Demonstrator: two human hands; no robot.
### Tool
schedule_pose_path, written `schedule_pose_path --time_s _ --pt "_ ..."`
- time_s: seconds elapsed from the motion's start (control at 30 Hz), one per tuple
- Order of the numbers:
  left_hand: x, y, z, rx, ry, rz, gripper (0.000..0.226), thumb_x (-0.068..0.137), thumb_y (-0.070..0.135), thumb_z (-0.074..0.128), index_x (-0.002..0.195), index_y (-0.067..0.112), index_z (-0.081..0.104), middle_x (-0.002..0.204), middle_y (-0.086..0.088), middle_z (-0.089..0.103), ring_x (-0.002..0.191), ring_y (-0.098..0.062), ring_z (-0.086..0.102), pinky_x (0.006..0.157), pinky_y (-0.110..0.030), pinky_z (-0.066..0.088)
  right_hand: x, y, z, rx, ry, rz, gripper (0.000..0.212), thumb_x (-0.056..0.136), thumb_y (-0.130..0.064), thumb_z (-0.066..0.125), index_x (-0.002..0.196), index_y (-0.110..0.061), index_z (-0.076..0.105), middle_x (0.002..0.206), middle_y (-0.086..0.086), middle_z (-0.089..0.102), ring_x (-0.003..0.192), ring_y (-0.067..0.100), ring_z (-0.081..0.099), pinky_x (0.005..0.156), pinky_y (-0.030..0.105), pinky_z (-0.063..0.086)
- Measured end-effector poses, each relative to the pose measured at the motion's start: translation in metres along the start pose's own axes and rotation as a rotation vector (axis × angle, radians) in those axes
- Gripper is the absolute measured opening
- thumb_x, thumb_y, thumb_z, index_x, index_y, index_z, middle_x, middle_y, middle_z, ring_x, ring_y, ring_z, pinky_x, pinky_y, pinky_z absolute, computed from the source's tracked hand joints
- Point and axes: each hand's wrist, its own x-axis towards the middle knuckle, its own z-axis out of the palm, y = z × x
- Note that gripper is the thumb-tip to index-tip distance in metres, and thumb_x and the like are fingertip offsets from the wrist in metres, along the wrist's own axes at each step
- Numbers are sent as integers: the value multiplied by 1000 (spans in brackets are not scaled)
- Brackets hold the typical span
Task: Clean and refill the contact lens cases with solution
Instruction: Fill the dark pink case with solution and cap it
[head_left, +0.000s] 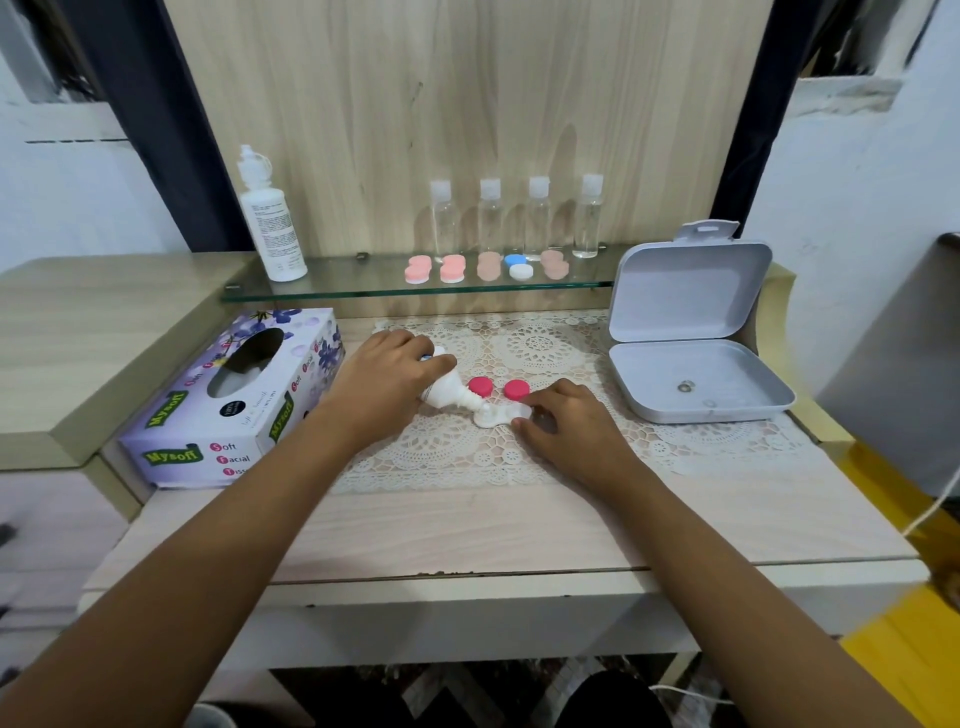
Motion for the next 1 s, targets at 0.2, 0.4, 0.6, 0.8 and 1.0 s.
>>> schedule_pose_path --time_s 0.2,0.4,0.6,0.8,1.0 --pt "1 -1 2 8 46 13 54 50 3 85 100 13 67 83 -8 66 73 -31 60 68 -39 49 0 -1 0 2 2 1 28 86 -33 60 108 -17 65 95 1 56 97 21 50 86 36 42" --pt "0 -1 3 6 69 13 55 51 3 85 102 13 67 83 -8 66 73 -31 60 68 -39 49 0 -1 -1 1 -2 3 28 87 -33 59 109 -17 64 95 1 55 98 21 49 85 35 41" --pt "1 -2 4 -2 80 15 56 47 5 87 99 15 68 81 -6 66 71 -29 61 66 -37 49 0 -1 -1 1 -9 4 30 87 -33 59 112 -17 64 96 1 55 100 22 49 89 36 42" --pt "1 -3 6 3 86 13 57 48 6 87 101 16 68 82 -5 66 72 -29 60 67 -36 49 0 -1 -1 -6 -7 -3 30 87 -34 58 112 -18 63 92 -4 50 99 21 49 88 36 41" --pt "-1 -2 6 -7 94 13 58 46 7 88 100 15 69 82 -5 67 71 -28 60 66 -36 49 0 -1 -1 -6 -6 -6 30 87 -33 59 111 -17 64 95 1 54 98 22 49 87 37 42"
